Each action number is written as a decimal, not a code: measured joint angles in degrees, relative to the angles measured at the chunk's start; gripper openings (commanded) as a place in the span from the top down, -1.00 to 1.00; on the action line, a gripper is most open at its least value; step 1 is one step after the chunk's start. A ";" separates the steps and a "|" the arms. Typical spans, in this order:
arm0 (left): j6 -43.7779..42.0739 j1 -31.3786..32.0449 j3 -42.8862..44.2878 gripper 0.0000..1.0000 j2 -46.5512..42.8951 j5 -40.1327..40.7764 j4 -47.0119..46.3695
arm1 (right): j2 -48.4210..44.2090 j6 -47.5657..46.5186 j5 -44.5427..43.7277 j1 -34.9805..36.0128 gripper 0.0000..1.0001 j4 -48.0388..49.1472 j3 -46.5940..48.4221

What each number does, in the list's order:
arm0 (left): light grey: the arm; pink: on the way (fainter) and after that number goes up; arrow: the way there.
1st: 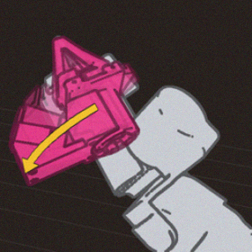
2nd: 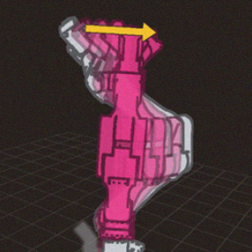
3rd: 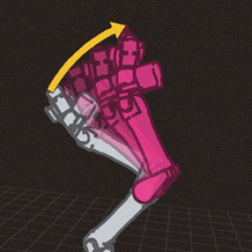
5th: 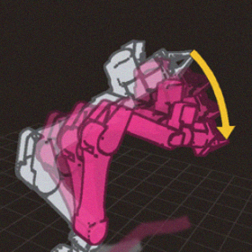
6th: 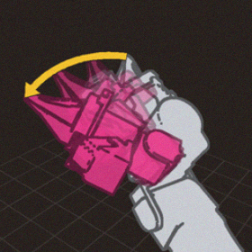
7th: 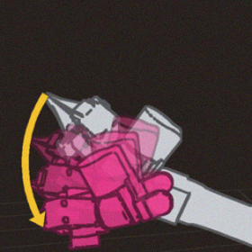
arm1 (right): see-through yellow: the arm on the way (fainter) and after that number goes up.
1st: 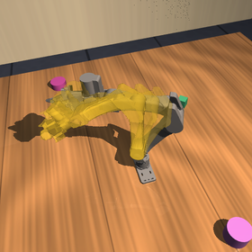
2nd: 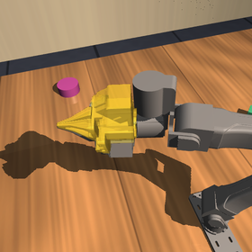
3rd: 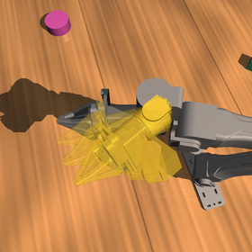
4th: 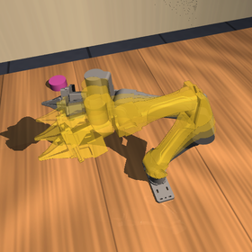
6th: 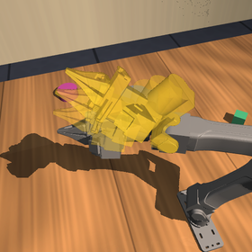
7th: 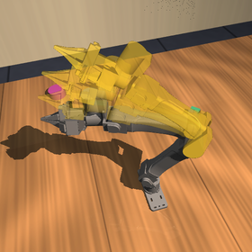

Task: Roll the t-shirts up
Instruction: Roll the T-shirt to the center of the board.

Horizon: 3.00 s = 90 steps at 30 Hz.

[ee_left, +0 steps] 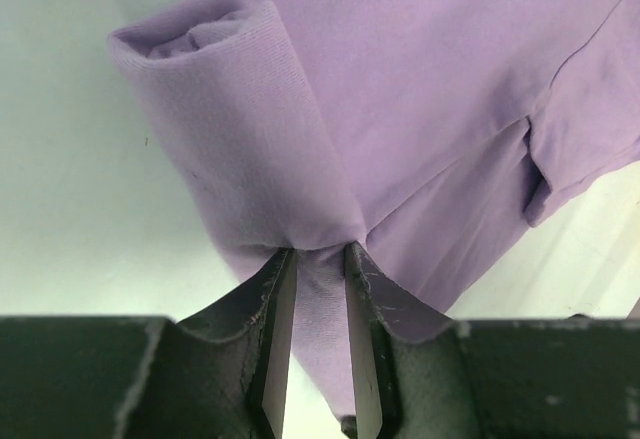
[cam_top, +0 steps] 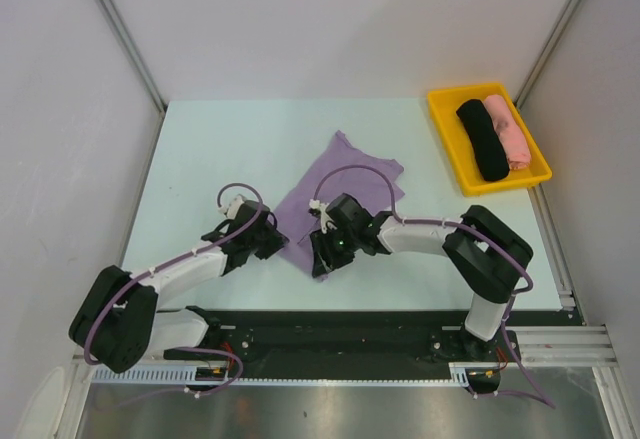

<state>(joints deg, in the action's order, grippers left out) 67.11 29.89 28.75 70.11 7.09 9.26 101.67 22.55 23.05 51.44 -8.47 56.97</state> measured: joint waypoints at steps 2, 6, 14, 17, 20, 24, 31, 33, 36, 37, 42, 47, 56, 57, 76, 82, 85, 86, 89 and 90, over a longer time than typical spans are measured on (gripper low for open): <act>0.00 0.00 0.17 0.38 0.20 0.02 0.02 | 0.00 0.94 0.50 -0.22 0.50 0.76 -1.05; 0.02 0.00 0.68 0.38 0.87 0.02 0.02 | 0.00 2.97 2.38 -1.07 0.25 4.15 -3.67; 0.00 0.00 1.01 0.38 1.55 0.15 0.09 | -2.62 5.73 4.31 -1.86 -0.33 7.63 -6.97; 0.00 0.00 1.11 0.38 1.79 0.24 0.11 | -6.54 4.81 -3.19 -0.52 -0.34 4.02 -8.02; -0.02 0.00 1.31 0.37 1.79 0.24 0.28 | -11.80 4.15 -13.97 2.60 -0.33 -0.28 -8.50; -0.13 0.00 1.64 0.37 1.86 0.22 0.42 | -18.05 3.78 -25.64 6.56 -0.29 -2.97 -8.50; -0.26 0.00 2.19 0.37 2.45 0.13 0.46 | -22.62 -0.85 -33.51 10.21 -0.10 0.35 -8.39; -0.26 0.00 2.62 0.36 2.89 0.07 0.61 | -21.38 -3.02 -34.16 11.69 -0.16 1.22 -7.65; -0.33 0.00 3.26 0.36 3.65 -0.04 0.63 | -17.49 -6.49 -34.93 14.53 -0.15 2.97 -5.35; -0.39 0.00 3.39 0.37 3.85 -0.13 0.63 | -16.15 -7.41 -35.08 15.15 -0.16 3.41 -4.48; -0.63 0.00 4.07 0.36 4.98 -0.28 0.72 | -9.79 -12.66 -36.06 17.29 -0.21 5.88 -0.63; -0.66 0.00 4.59 0.36 5.70 -0.44 0.72 | -5.79 -16.37 -37.29 17.14 -0.24 7.91 1.09; -0.72 0.00 5.70 0.34 6.78 -1.29 0.74 | -1.16 -18.29 -37.29 16.31 -0.24 8.96 1.36; -0.72 0.00 5.81 0.33 6.78 -1.29 0.72 | -0.74 -18.27 -37.20 16.11 -0.24 8.96 1.36; -5.07 -5.75 7.06 -0.37 -0.57 -3.50 2.05 | 2.82 -18.27 -34.38 13.33 -0.20 9.25 1.81; -7.23 -8.81 5.16 -0.44 -7.61 -5.16 1.92 | 2.84 -18.32 -29.86 10.05 0.04 9.22 1.81; -7.89 -8.87 2.25 -0.43 -9.88 -7.48 0.76 | 2.84 -18.34 -24.96 7.80 0.22 9.27 1.90; -8.20 -8.87 0.81 -0.43 -10.62 -8.13 -0.02 | 2.84 -18.29 -22.95 6.78 0.24 9.25 1.97; -8.52 -8.87 -3.54 -0.42 -12.96 -10.25 -1.38 | 2.93 -17.55 -15.06 3.21 0.29 9.53 1.99; -8.70 -8.87 -5.07 -0.41 -13.60 -10.95 -1.95 | 3.17 -16.96 -12.02 2.01 0.30 9.73 1.99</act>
<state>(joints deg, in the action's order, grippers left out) 58.41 21.02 23.68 56.51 -3.86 7.31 104.84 5.58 11.03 53.45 1.26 58.96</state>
